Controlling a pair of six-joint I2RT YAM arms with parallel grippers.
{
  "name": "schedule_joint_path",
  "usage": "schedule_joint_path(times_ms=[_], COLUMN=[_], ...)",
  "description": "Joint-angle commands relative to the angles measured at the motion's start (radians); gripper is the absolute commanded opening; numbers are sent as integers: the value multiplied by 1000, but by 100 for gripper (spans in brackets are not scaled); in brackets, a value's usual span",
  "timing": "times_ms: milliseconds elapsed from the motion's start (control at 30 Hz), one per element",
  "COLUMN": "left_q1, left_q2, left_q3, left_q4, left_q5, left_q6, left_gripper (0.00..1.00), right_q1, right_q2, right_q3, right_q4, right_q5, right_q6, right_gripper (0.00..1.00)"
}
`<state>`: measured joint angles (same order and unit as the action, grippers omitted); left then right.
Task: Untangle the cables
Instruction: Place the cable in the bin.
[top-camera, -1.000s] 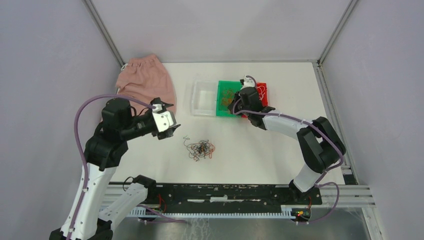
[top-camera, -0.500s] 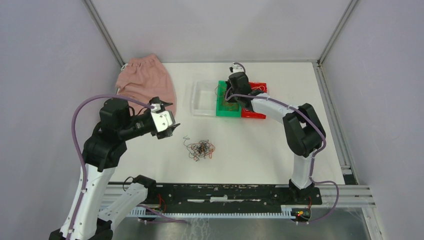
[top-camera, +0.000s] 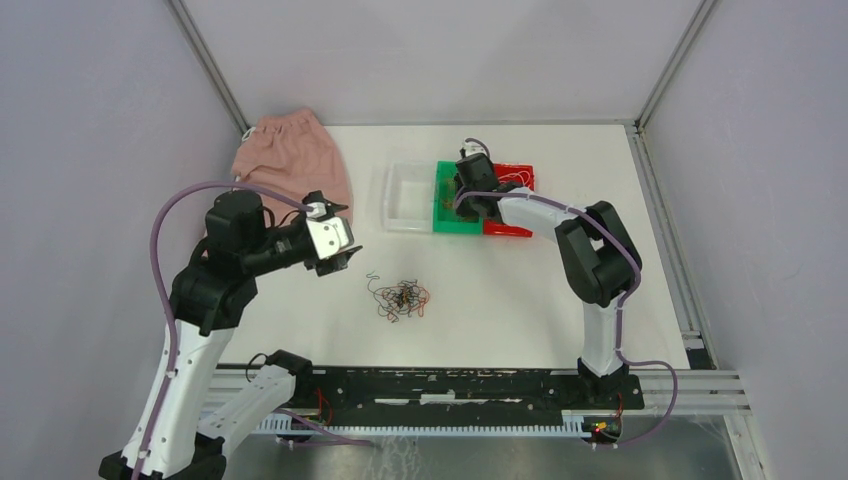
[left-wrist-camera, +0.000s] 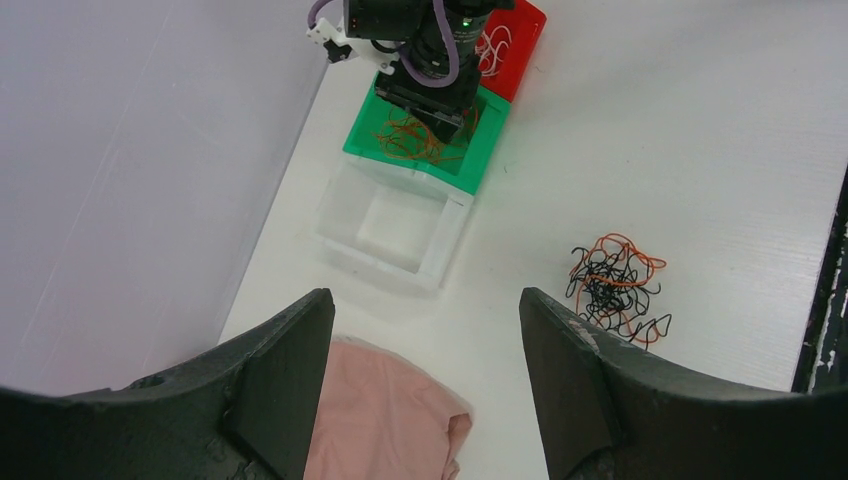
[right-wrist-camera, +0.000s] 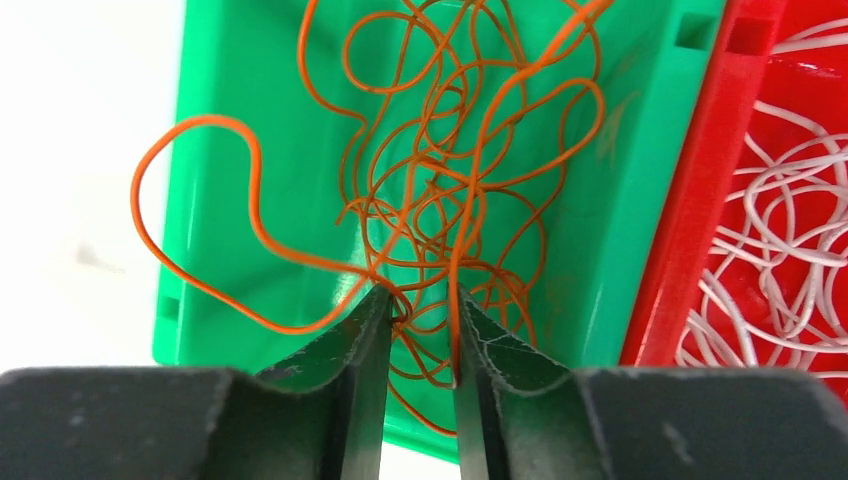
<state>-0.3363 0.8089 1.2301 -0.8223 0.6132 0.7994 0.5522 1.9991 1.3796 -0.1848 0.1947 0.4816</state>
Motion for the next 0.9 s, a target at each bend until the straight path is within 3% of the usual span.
schedule_joint_path(times_ms=[0, 367, 600, 767, 867], left_q1=[-3, -3, -4, -3, -4], left_q2=[7, 26, 25, 12, 9], left_q3=[35, 37, 42, 34, 31], left_q4=[12, -26, -26, -25, -26], left_q5=[30, 3, 10, -4, -6], left_q6=[-25, -27, -27, -24, -25], left_gripper=[76, 77, 77, 77, 77], right_q1=[1, 7, 7, 7, 6], right_q2=[-34, -164, -76, 45, 110], right_q3=[30, 162, 287, 352, 363], right_q4=[13, -174, -219, -210, -221], right_q5=[-11, -3, -12, -32, -22], right_q6=[-17, -28, -23, -6, 10], right_gripper=[37, 49, 49, 45, 37])
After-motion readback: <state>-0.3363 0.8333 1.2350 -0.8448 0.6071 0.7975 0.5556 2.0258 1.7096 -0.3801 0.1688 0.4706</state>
